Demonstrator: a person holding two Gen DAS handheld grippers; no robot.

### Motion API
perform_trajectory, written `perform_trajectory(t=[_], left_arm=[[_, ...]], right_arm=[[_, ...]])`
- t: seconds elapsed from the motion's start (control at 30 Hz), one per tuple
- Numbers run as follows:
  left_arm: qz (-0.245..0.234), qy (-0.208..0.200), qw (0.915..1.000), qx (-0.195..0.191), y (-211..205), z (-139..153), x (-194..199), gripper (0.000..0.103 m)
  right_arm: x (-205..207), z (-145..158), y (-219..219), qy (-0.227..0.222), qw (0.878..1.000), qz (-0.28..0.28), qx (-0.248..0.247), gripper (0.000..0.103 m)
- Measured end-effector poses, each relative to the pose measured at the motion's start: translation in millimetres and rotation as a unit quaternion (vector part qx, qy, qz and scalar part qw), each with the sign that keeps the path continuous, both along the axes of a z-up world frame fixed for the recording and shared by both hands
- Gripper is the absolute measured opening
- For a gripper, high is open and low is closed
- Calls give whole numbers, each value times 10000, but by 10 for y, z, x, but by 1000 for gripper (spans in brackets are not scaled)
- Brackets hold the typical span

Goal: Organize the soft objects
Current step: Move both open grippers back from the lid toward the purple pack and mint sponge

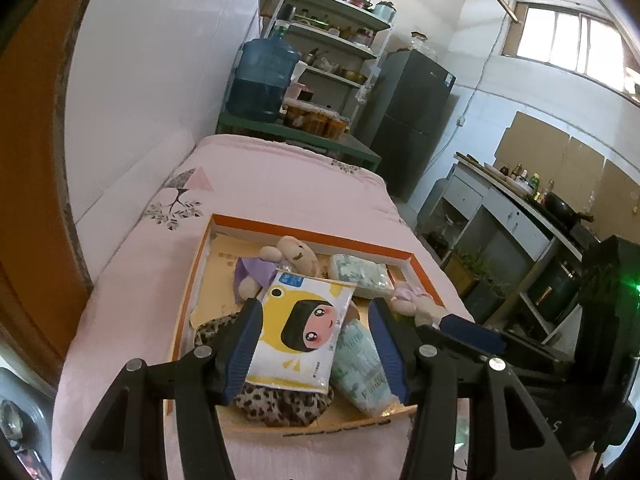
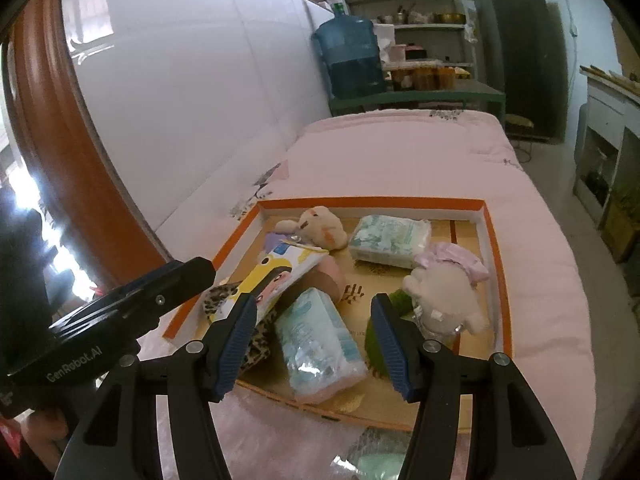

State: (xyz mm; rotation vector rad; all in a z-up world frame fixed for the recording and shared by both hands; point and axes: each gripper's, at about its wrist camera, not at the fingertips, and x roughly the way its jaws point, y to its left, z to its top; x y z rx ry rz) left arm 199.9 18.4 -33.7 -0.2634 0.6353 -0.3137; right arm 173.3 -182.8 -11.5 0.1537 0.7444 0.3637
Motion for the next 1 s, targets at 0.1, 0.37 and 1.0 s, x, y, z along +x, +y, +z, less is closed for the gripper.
perform_trajectory(t=[0.1, 0.37, 1.0], left_arm=[[27, -80, 9999, 71, 2, 55, -89, 55], [161, -256, 9986, 444, -27, 171, -411, 55], [248, -281, 9976, 587, -65, 247, -1151, 55]], right_arm=[[-106, 57, -12, -51, 10000, -46, -8, 61], [-463, 171, -21, -167, 9991, -355, -157, 61], [-1343, 271, -75, -264, 9966, -755, -202, 61]])
